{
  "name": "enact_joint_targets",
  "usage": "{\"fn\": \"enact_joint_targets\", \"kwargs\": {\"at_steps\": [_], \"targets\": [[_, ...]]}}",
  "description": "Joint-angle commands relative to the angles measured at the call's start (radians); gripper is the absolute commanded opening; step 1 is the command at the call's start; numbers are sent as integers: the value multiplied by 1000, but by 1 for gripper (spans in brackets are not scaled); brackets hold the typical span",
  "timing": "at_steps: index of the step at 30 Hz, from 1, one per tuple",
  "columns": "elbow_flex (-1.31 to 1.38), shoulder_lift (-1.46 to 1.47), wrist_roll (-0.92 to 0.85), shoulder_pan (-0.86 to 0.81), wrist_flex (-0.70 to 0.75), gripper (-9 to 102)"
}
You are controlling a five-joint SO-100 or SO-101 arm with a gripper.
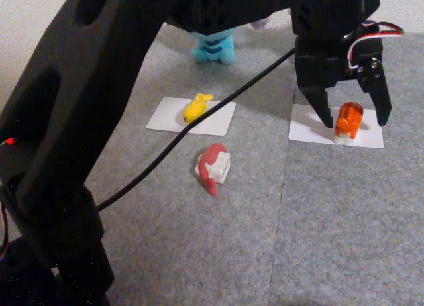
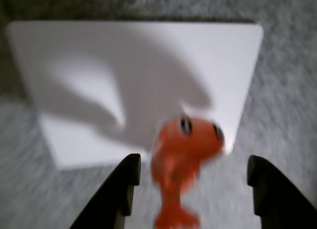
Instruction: Wooper wants to eat egg sudhi, and Goomy wants to eat shrimp sushi
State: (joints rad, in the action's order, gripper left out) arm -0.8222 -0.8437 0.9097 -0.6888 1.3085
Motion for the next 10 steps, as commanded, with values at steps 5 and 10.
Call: {"fn": "enact_joint_targets", "kwargs": {"at_steps": [5,10], "targets": [[52,-336,51,114,239,28],[41,-446,115,192,387,28]]}}
